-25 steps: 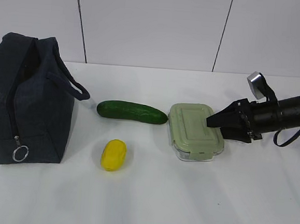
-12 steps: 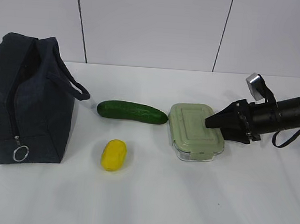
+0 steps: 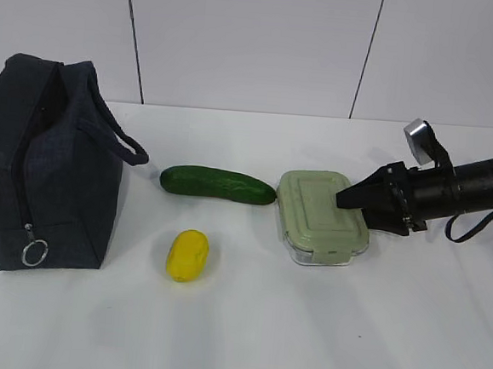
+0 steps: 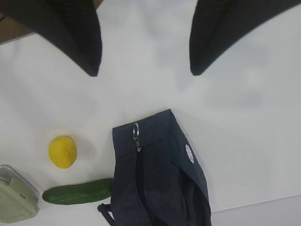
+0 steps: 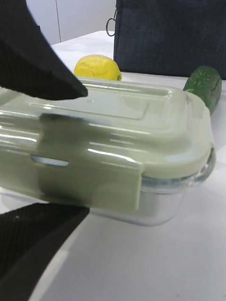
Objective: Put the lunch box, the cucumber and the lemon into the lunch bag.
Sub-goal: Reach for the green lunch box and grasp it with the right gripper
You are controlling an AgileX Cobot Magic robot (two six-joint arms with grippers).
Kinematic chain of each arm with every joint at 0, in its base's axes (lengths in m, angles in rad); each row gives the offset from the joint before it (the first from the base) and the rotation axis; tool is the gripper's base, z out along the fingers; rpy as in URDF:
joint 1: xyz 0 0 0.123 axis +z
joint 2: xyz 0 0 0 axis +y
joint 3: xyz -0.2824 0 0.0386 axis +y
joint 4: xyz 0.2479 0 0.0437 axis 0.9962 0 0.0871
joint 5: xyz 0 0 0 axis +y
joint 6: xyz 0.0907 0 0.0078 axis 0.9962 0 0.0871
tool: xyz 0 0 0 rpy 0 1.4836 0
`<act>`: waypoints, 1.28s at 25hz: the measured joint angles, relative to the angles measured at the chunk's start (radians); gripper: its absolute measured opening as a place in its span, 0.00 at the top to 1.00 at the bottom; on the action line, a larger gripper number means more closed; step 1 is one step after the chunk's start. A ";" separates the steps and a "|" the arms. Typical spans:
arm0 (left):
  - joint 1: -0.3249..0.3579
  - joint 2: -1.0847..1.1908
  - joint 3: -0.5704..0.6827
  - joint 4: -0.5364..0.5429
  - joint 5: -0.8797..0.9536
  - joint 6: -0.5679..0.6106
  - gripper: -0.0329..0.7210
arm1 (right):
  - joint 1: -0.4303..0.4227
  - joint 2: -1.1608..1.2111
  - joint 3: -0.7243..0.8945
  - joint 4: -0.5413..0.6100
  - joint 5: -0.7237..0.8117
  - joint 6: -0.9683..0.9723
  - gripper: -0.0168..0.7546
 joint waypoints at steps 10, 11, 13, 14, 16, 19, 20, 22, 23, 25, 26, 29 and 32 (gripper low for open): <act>0.000 0.000 0.000 0.000 0.000 0.000 0.38 | 0.000 0.017 0.000 0.010 0.000 0.000 0.31; 0.000 0.000 0.000 0.000 0.000 0.000 0.38 | 0.000 0.017 0.000 0.012 0.000 0.000 0.31; 0.000 0.000 0.000 0.000 0.000 0.000 0.38 | 0.000 0.017 0.000 0.014 0.000 0.000 0.31; 0.000 0.000 0.000 0.000 0.000 0.000 0.38 | 0.001 0.017 0.000 0.014 0.000 0.000 0.31; 0.000 0.000 0.000 0.000 0.000 0.000 0.38 | 0.006 0.017 0.000 0.014 0.000 0.000 0.31; 0.000 0.000 0.000 0.000 0.000 0.000 0.38 | 0.010 0.017 0.000 0.016 0.000 0.000 0.31; 0.000 0.000 0.000 0.000 0.000 0.000 0.38 | 0.011 0.017 0.000 0.016 0.000 0.000 0.31; 0.000 0.000 0.000 0.000 0.000 0.000 0.38 | 0.012 0.017 0.000 0.016 0.000 0.000 0.31; 0.000 0.000 0.000 0.000 0.000 0.000 0.38 | 0.012 0.017 0.000 0.016 0.000 0.000 0.31; 0.000 0.000 0.000 0.000 0.000 0.000 0.38 | 0.012 0.017 0.000 0.016 0.000 0.000 0.31; 0.000 0.000 0.000 0.000 0.000 0.000 0.38 | 0.012 0.017 0.000 0.016 0.000 0.000 0.31; 0.000 0.000 0.000 0.000 0.000 0.000 0.38 | 0.012 0.017 0.000 0.016 0.000 0.000 0.35; 0.000 0.000 0.000 0.000 0.000 0.000 0.38 | 0.012 0.017 0.000 0.016 0.000 0.000 0.38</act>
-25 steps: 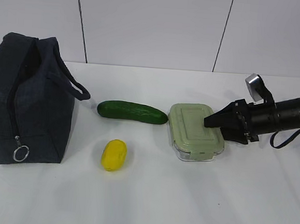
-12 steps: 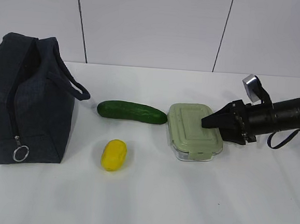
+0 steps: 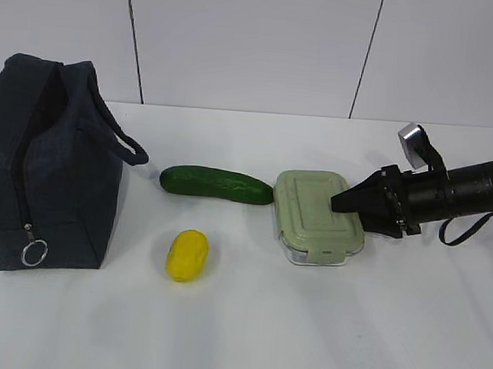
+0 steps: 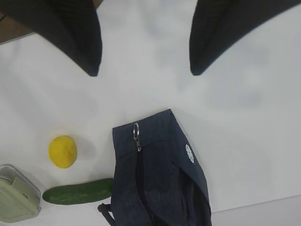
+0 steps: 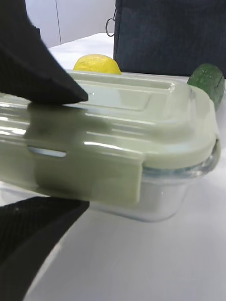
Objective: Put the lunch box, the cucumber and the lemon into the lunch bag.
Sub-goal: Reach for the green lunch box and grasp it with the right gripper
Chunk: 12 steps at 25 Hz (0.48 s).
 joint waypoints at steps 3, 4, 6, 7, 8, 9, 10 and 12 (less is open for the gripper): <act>0.000 0.000 0.000 0.000 0.000 0.000 0.38 | 0.000 0.000 0.000 0.000 0.000 0.000 0.39; 0.000 0.000 0.000 0.000 0.000 0.000 0.38 | 0.000 0.000 0.000 0.000 0.000 0.000 0.39; 0.000 0.000 0.000 0.000 0.000 0.000 0.38 | 0.000 0.000 0.000 0.000 0.000 0.000 0.39; 0.000 0.000 0.000 0.000 0.000 0.000 0.38 | 0.000 0.000 0.000 0.000 0.000 0.000 0.39; 0.000 0.000 0.000 0.000 0.000 0.000 0.38 | 0.000 0.000 0.000 0.000 0.000 0.000 0.39; 0.000 0.000 0.000 0.000 0.000 0.000 0.38 | 0.000 0.000 0.000 0.000 0.000 0.000 0.39; 0.000 0.000 0.000 0.000 0.000 0.000 0.38 | 0.000 0.000 0.000 0.000 0.000 0.000 0.39; 0.000 0.000 0.000 0.000 0.000 0.000 0.38 | 0.000 0.000 0.000 0.000 0.000 0.000 0.39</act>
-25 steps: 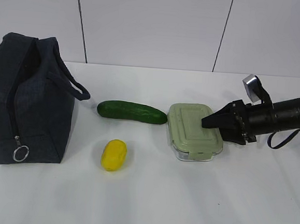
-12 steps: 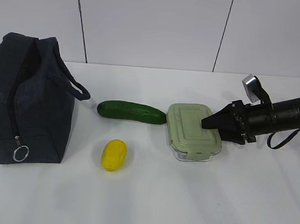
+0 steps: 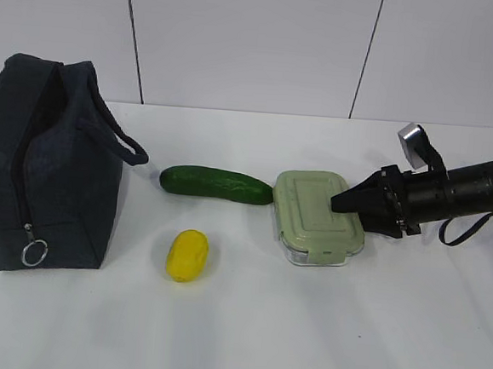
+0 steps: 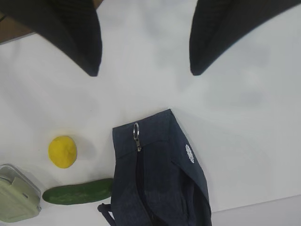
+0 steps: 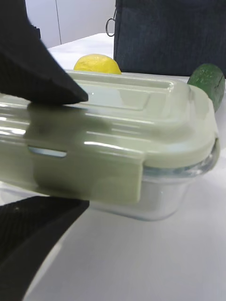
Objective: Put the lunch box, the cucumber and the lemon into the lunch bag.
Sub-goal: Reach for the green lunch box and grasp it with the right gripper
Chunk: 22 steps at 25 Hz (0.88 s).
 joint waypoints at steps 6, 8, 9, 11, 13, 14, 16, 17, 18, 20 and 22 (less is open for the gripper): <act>0.000 0.000 0.000 0.000 0.000 0.000 0.38 | 0.000 0.000 0.000 0.000 0.000 0.000 0.42; 0.000 0.000 0.000 0.000 0.000 0.000 0.38 | 0.000 0.000 0.000 0.000 0.000 0.000 0.42; 0.000 0.000 0.000 0.000 0.000 0.000 0.38 | 0.000 0.000 0.000 0.000 0.000 0.000 0.42; 0.000 0.000 0.000 0.000 0.000 0.000 0.38 | 0.001 0.000 0.000 0.000 0.000 0.002 0.43; 0.000 0.000 0.000 0.000 0.000 0.000 0.38 | 0.002 0.000 0.000 0.000 0.000 0.002 0.43; 0.000 0.000 0.000 0.000 0.000 0.000 0.38 | 0.002 0.000 0.000 0.000 0.000 0.002 0.43; 0.000 0.000 0.000 0.000 0.000 0.000 0.38 | 0.002 0.000 0.000 0.000 0.000 0.002 0.43; 0.000 0.000 0.000 0.000 0.000 0.000 0.38 | 0.002 0.000 0.000 0.000 0.000 0.002 0.43; 0.000 0.000 0.000 0.000 0.000 0.000 0.38 | 0.002 0.000 0.000 0.000 0.000 0.002 0.43; 0.000 0.000 0.000 0.000 0.000 0.000 0.38 | 0.003 0.000 0.000 0.000 0.000 0.002 0.43; 0.000 0.000 0.000 0.000 0.000 0.000 0.38 | 0.003 0.000 0.000 0.000 0.000 0.002 0.43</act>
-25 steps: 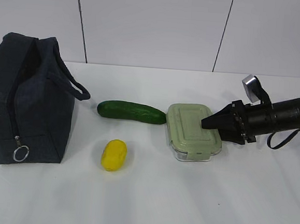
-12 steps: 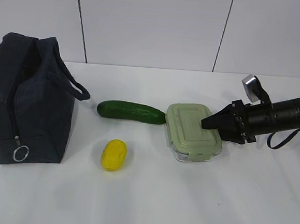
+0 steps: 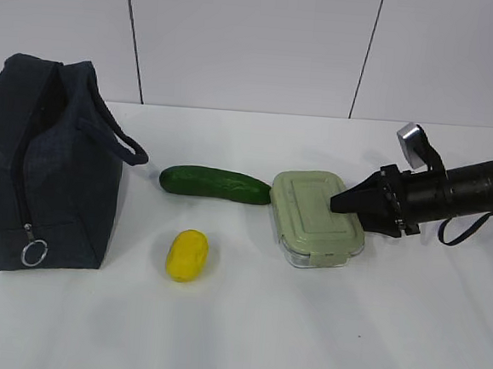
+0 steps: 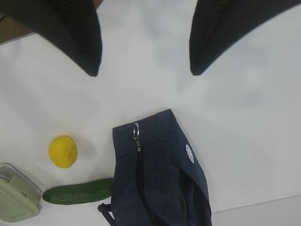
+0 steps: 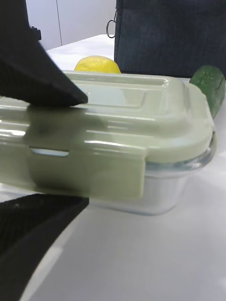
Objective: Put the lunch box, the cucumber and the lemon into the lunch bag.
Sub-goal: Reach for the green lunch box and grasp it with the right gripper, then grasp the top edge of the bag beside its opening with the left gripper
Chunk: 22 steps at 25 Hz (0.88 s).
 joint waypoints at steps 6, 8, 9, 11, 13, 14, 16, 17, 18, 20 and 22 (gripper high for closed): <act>0.000 0.000 0.000 0.000 0.000 0.000 0.38 | 0.000 0.000 0.000 0.002 0.002 0.000 0.47; 0.000 0.000 0.000 0.000 0.000 0.000 0.38 | 0.000 0.000 0.000 0.002 0.002 0.000 0.47; 0.000 0.000 0.000 0.000 0.000 0.000 0.38 | 0.000 0.000 0.000 0.002 0.002 0.000 0.48; 0.000 0.000 0.000 0.000 0.000 0.000 0.38 | 0.000 0.000 0.000 0.002 0.002 0.000 0.48; 0.000 0.000 0.000 0.000 0.000 0.000 0.38 | 0.000 0.000 0.000 0.002 0.002 0.000 0.48; 0.000 0.000 0.000 0.000 0.000 0.000 0.38 | 0.000 0.000 0.000 0.002 0.002 0.000 0.48; 0.000 0.000 0.000 0.000 0.000 0.000 0.38 | 0.000 0.000 0.000 0.002 0.002 0.000 0.48; 0.000 0.000 0.000 0.000 0.000 0.000 0.38 | 0.000 0.000 0.000 0.002 0.002 0.000 0.48; 0.000 0.000 0.000 0.000 0.000 0.000 0.38 | 0.000 0.000 0.000 0.002 0.002 0.000 0.48; 0.000 0.000 0.000 0.000 0.000 0.000 0.38 | 0.000 0.000 0.000 0.002 0.002 0.002 0.48; 0.000 0.000 0.000 0.000 0.000 0.000 0.38 | 0.000 0.000 0.000 0.002 0.002 0.004 0.48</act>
